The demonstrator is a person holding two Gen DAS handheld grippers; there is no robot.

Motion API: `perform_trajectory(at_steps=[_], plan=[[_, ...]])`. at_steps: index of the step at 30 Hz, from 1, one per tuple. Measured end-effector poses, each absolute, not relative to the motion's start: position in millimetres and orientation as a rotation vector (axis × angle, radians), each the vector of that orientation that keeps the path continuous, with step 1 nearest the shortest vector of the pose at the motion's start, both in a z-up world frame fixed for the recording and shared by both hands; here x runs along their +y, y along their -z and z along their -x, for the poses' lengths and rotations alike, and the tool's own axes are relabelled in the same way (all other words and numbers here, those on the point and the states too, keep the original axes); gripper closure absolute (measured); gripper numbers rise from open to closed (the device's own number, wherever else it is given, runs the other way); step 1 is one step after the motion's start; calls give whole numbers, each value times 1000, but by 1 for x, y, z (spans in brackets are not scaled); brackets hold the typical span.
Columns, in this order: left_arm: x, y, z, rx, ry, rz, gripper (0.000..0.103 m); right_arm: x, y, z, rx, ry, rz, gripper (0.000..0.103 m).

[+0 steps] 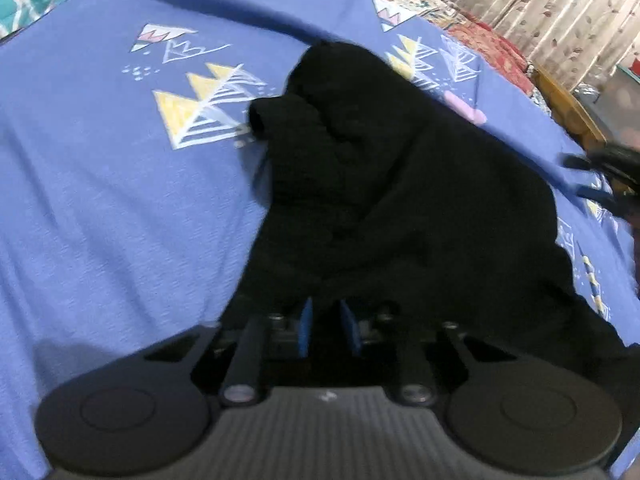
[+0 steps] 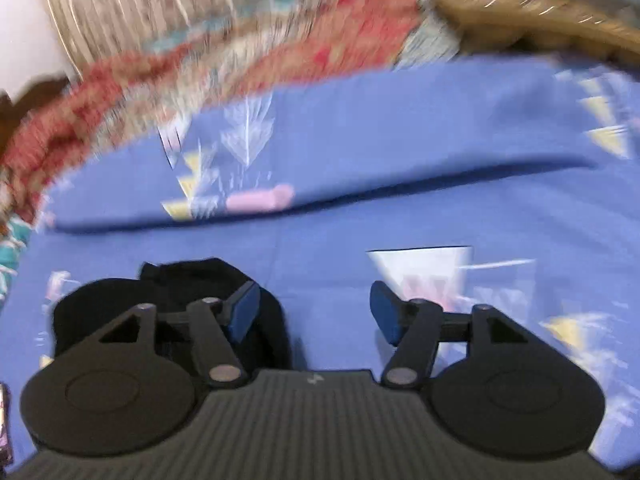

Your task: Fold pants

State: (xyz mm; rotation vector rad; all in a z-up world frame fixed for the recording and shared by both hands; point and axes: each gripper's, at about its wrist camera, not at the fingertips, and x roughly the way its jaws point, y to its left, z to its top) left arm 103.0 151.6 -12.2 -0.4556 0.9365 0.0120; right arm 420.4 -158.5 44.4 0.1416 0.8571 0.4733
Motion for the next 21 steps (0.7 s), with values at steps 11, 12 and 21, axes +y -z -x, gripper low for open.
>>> perform_trajectory(at_steps=[11, 12, 21], plan=[[139, 8, -97, 926, 3, 445, 89, -79, -31, -442, 970, -527, -194, 91], [139, 7, -97, 926, 6, 448, 89, -103, -48, -443, 924, -545, -307, 91], [154, -11, -90, 901, 63, 511, 63, -369, -99, -367, 496, -156, -564, 54]])
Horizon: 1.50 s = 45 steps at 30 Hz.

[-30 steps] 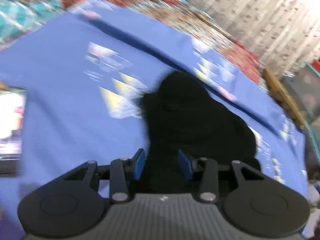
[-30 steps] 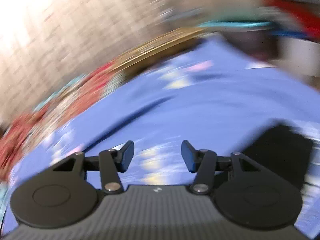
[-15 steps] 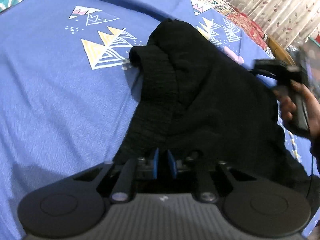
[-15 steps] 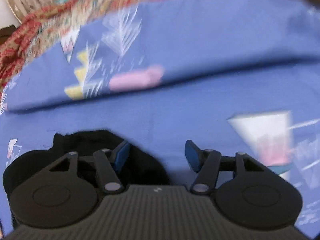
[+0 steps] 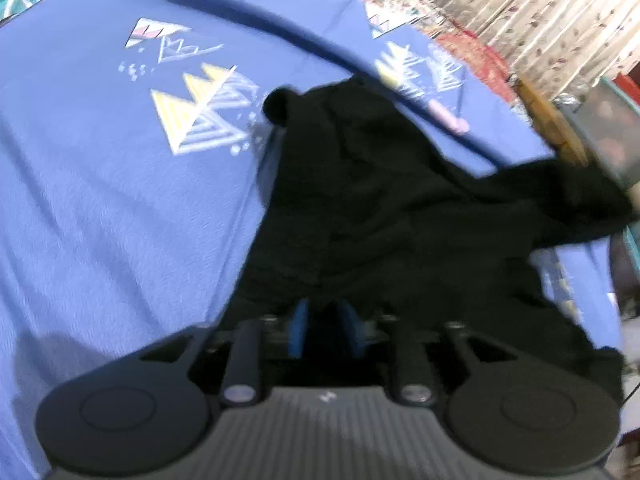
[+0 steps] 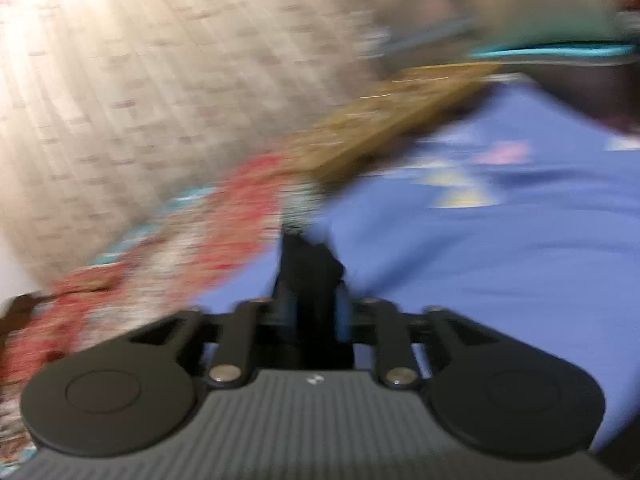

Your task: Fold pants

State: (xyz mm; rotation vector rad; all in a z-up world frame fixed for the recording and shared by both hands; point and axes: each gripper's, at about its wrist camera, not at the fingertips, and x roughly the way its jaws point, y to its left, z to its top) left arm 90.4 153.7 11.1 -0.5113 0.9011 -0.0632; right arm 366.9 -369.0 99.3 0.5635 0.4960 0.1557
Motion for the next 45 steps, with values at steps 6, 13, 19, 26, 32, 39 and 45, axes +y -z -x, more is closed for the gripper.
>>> perform_trajectory(at_steps=[6, 13, 19, 26, 32, 39, 45], plan=[[191, -66, -116, 734, -48, 388, 11, -461, -50, -329, 597, 186, -486, 45], [180, -48, -226, 846, -60, 235, 5, -443, -53, -388, 633, 97, -519, 45], [151, -12, -257, 918, -66, 196, 24, -383, -41, -486, 743, 91, -491, 45], [133, -10, -257, 920, -102, 92, 73, -347, 3, -576, 897, 292, -478, 31], [131, -57, -238, 740, -186, 42, 80, -359, 6, -587, 917, 283, -468, 97], [145, -98, -215, 604, -226, 156, 81, -457, -57, -511, 595, 95, -923, 99], [158, -118, -145, 542, -128, 250, 81, -514, -106, -385, 458, -15, -959, 101]])
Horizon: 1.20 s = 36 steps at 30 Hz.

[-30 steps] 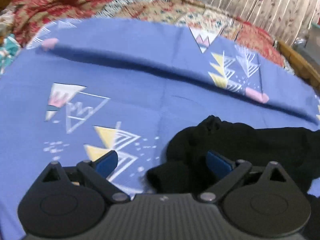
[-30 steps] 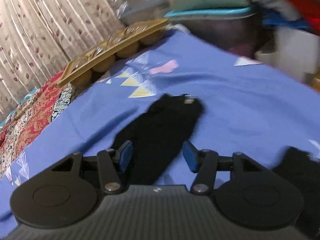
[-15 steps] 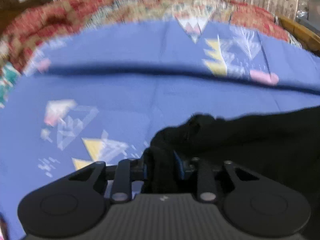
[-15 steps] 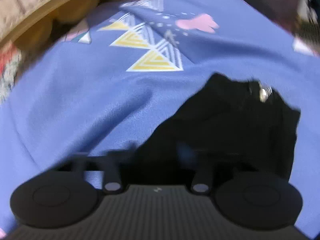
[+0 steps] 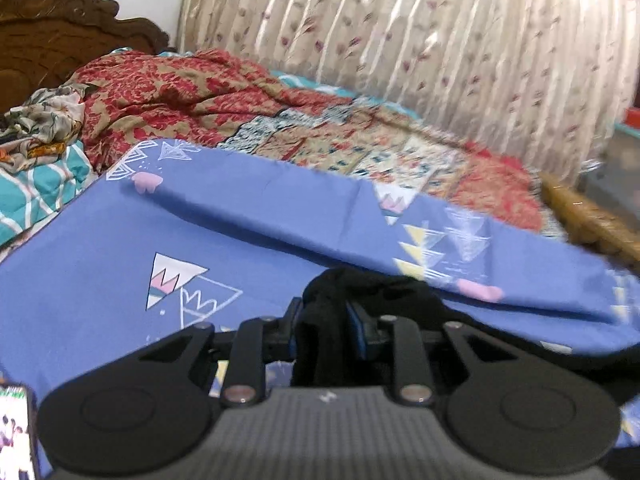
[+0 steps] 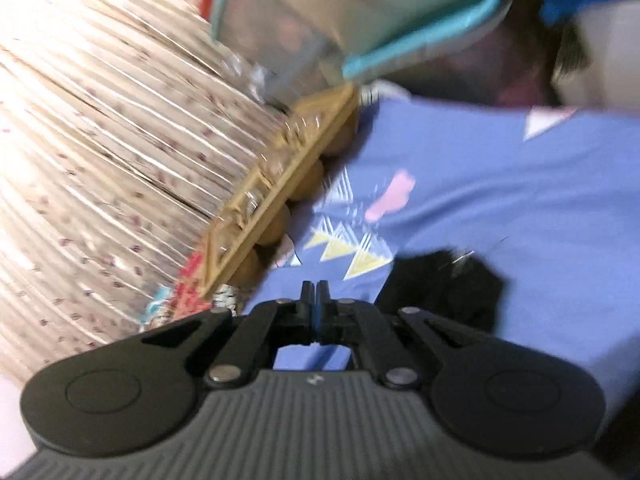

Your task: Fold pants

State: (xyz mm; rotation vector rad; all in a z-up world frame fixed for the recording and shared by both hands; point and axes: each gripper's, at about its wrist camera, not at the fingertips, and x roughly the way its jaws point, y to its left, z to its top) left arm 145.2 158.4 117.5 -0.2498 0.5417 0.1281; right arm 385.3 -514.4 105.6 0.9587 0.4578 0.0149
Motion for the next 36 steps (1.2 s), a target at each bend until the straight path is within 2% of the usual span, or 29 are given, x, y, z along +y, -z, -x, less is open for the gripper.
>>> perform_trajectory(at_steps=[4, 5, 10, 12, 13, 15, 16, 17, 19, 22, 25, 26, 27, 28, 31, 36], plan=[[158, -111, -80, 549, -55, 231, 80, -543, -109, -304, 462, 65, -872, 100], [155, -107, -68, 566, -43, 222, 80, -545, -104, -298, 490, 104, -850, 96], [135, -96, -17, 629, -18, 260, 80, -527, -67, -320, 664, 146, -866, 95], [126, -97, -1, 639, -20, 274, 80, -501, -60, -347, 709, 108, -837, 92], [121, -97, 5, 647, -18, 268, 81, -487, -58, -363, 719, 90, -815, 89], [111, -98, 16, 661, -30, 246, 81, -460, -58, -397, 729, 74, -751, 76], [107, -98, 18, 672, -32, 240, 81, -449, -58, -416, 728, 75, -729, 60], [105, -98, 17, 684, -36, 231, 81, -436, -58, -436, 731, 79, -706, 53], [101, -98, 16, 701, -56, 213, 81, -415, -54, -465, 741, 93, -664, 52], [103, -103, 10, 707, -85, 226, 81, -389, -43, -507, 795, 133, -603, 45], [103, -105, 7, 718, -104, 223, 81, -376, -25, -532, 856, 208, -534, 46], [103, -105, 5, 724, -108, 220, 81, -373, -17, -537, 879, 228, -516, 52], [104, -104, 4, 729, -111, 216, 81, -373, -9, -543, 904, 231, -493, 64], [105, -104, 2, 733, -114, 214, 81, -373, -3, -547, 930, 239, -464, 100], [109, -103, -4, 739, -119, 219, 81, -392, -9, -537, 872, 225, -544, 98], [120, -101, -11, 721, -112, 254, 81, -440, -60, -483, 683, 111, -667, 98]])
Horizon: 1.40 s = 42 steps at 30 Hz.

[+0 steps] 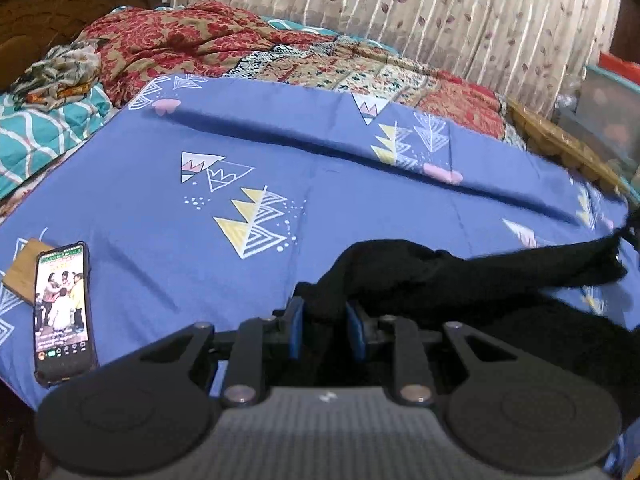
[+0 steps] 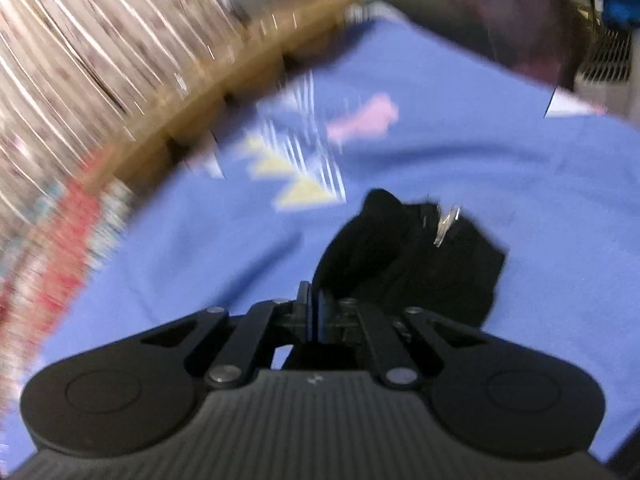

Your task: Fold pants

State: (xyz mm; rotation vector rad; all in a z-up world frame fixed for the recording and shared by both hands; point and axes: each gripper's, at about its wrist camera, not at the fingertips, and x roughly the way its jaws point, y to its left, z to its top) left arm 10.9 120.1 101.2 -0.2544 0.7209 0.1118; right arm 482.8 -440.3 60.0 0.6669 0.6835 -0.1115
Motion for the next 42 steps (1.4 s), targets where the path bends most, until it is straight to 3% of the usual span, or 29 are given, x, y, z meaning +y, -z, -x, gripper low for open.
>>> perform_trajectory(at_steps=[7, 13, 15, 16, 17, 19, 20, 27, 31, 33, 35, 37, 42], plan=[[133, -99, 11, 688, -74, 288, 81, -526, -104, -336, 536, 31, -832, 98], [135, -74, 49, 759, -18, 251, 77, -577, -60, -182, 521, 108, -881, 98], [133, -59, 56, 831, -5, 248, 62, -575, -29, -148, 578, 232, -832, 93], [132, -52, 57, 870, -14, 230, 49, -577, -12, -138, 644, 327, -794, 81], [131, -48, 59, 890, -19, 212, 51, -583, 8, -129, 707, 404, -787, 62], [132, -48, 66, 913, 1, 189, 51, -598, 31, -109, 709, 473, -873, 67], [136, -52, 71, 903, 7, 188, 50, -604, 33, -98, 663, 482, -936, 65], [192, -85, 88, 771, -135, 404, 47, -595, -4, -109, 518, 372, -873, 65], [187, -92, 66, 740, -122, 451, 47, -557, -13, -143, 569, 197, -824, 65], [175, -91, 50, 758, -108, 434, 40, -528, -14, -161, 639, 65, -779, 65], [167, -84, 33, 779, -102, 394, 22, -491, -18, -175, 701, -68, -692, 63], [163, -78, 12, 784, -108, 326, 13, -451, -20, -183, 753, -173, -604, 60], [167, -65, -44, 815, -33, 317, 0, -364, -11, -199, 864, -325, -462, 60]])
